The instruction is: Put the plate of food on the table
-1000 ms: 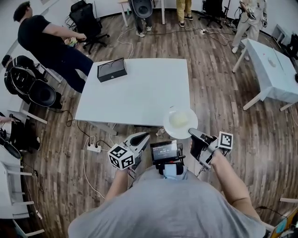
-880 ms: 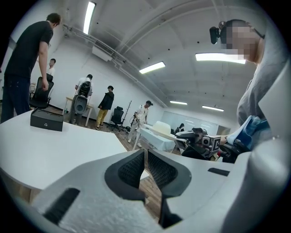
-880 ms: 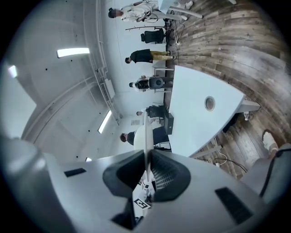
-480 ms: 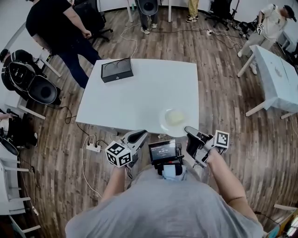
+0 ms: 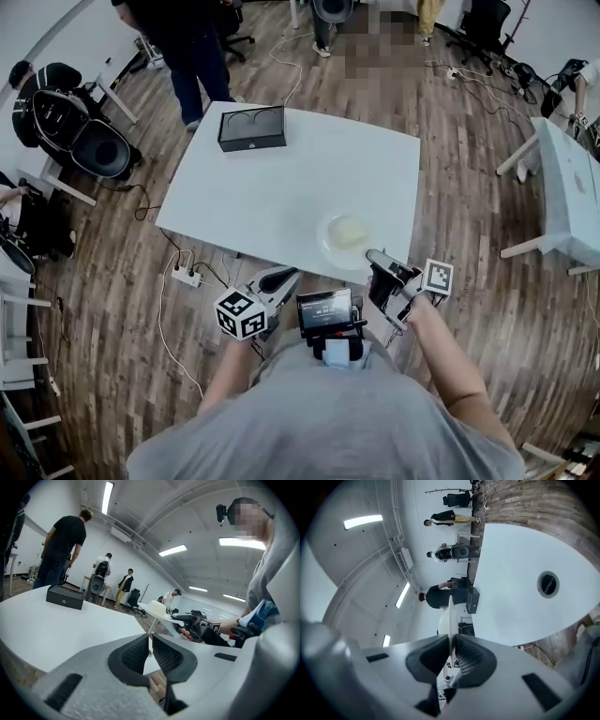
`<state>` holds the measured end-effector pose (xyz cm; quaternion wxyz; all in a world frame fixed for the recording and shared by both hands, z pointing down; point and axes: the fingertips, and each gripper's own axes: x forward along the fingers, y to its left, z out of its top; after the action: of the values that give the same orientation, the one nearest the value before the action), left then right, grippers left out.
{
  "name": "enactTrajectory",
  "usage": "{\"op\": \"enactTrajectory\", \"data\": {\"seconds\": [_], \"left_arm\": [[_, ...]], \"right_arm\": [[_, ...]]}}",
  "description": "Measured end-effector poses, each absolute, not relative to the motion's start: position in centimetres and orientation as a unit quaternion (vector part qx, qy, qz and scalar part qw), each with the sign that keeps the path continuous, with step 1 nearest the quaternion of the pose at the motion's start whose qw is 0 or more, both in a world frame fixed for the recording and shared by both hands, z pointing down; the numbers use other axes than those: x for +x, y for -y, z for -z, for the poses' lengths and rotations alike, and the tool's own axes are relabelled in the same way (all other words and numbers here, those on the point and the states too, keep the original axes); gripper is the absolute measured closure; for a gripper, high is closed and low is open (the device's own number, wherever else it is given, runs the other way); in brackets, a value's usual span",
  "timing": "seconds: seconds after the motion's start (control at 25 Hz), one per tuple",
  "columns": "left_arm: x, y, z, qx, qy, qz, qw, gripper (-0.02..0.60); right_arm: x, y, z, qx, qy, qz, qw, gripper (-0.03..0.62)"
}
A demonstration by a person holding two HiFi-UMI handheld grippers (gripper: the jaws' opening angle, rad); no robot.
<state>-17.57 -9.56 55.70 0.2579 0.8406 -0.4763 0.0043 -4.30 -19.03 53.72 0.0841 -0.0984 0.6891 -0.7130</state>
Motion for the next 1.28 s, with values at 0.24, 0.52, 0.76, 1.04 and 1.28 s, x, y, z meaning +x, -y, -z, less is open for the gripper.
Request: {"op": "enactTrajectory", "data": {"seconds": [0.24, 0.52, 0.76, 1.04, 1.28], "left_arm": [[-17.8, 10.8, -56.2, 0.818, 0.507, 0.001, 0.27, 0.551], [-18.5, 11.9, -56.6, 0.801, 0.531, -0.003, 0.277, 0.551], [-20.0, 13.0, -56.9, 0.789, 0.545, 0.001, 0.284, 0.551], [-19.1, 12.6, -57.7, 0.776, 0.556, 0.0, 0.299, 0.551], [-18.2, 11.0, -58.6, 0.762, 0.567, -0.002, 0.313, 0.552]], "right_arm": [[-5.7, 22.5, -56.1, -0.079, -0.697, 0.71, 0.056, 0.545], [-8.4, 25.0, -58.2, -0.053, -0.698, 0.713, 0.036, 0.545], [-11.5, 26.8, -61.6, -0.047, -0.691, 0.721, 0.005, 0.545], [-13.2, 27.9, -66.0, -0.037, -0.685, 0.727, -0.018, 0.545], [-13.7, 28.1, -68.6, -0.032, -0.681, 0.73, -0.041, 0.545]]}}
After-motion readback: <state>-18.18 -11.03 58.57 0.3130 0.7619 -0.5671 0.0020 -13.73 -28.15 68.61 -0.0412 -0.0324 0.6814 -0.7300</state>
